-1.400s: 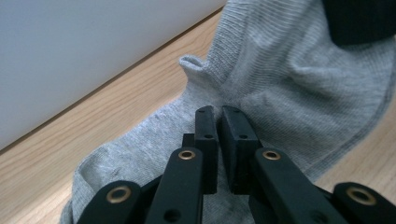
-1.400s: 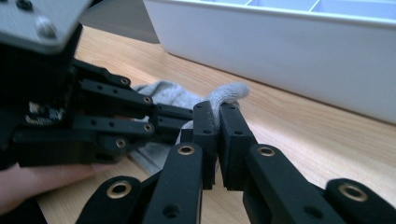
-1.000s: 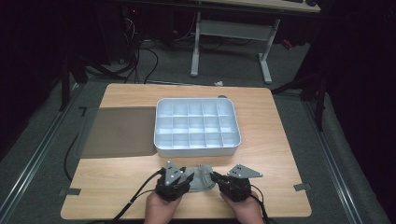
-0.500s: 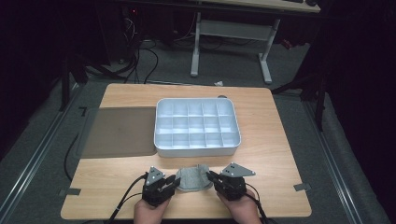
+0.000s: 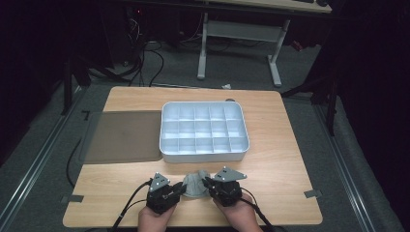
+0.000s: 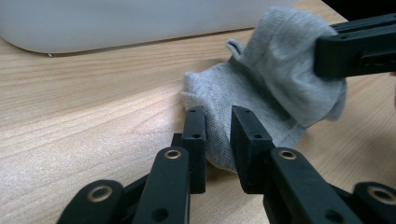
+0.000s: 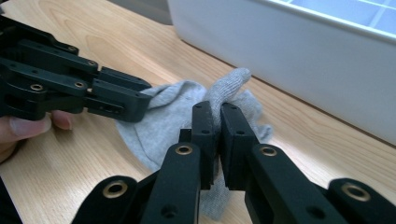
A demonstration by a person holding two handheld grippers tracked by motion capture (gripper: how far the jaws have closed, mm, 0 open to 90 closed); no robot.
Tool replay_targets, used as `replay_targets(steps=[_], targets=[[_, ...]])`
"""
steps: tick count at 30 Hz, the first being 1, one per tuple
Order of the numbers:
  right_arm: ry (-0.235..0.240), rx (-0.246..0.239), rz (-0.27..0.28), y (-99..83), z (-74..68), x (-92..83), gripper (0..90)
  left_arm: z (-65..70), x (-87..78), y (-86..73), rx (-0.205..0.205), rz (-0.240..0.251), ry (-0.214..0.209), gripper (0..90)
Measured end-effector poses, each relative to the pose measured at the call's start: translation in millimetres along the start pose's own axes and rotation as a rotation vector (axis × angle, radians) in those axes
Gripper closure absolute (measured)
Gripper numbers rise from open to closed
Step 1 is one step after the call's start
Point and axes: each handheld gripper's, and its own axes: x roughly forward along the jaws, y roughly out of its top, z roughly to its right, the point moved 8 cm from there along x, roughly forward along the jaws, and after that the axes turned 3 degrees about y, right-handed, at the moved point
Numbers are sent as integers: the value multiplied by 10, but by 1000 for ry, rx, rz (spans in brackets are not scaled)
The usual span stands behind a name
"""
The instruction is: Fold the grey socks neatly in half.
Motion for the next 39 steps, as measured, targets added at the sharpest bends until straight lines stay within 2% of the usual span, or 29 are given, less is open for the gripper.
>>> replay_targets(steps=[7, 21, 22, 26, 27, 28, 30, 33, 34, 39], targets=[[18, -15, -20, 27, -99, 133, 857, 10, 0, -5, 2, -2, -10, 755], [57, -19, -40, 34, -181, 357, 828, 13, -3, -9, 9, -2, -11, 771], [68, -12, -33, 57, -190, 351, 776, 12, -3, -9, 9, -3, -10, 771], [74, -2, 30, 183, -201, 181, 714, 10, -1, -9, 8, -3, -8, 771], [74, -2, 30, 183, -201, 181, 714, 10, -1, -9, 8, -3, -8, 771], [58, -4, 61, 235, -182, 69, 703, 10, -1, -8, 7, -3, -7, 771], [56, -3, 63, 234, -174, 45, 698, 11, 0, -8, 8, -3, -8, 771], [60, 10, 37, 131, -173, 43, 653, 12, 1, -9, 11, -4, -4, 771], [72, 21, 10, 24, -196, 92, 638, 11, 2, -8, 11, -4, -5, 772], [57, 9, -34, -127, -192, 191, 685, 10, 2, -9, 11, -4, -2, 775]])
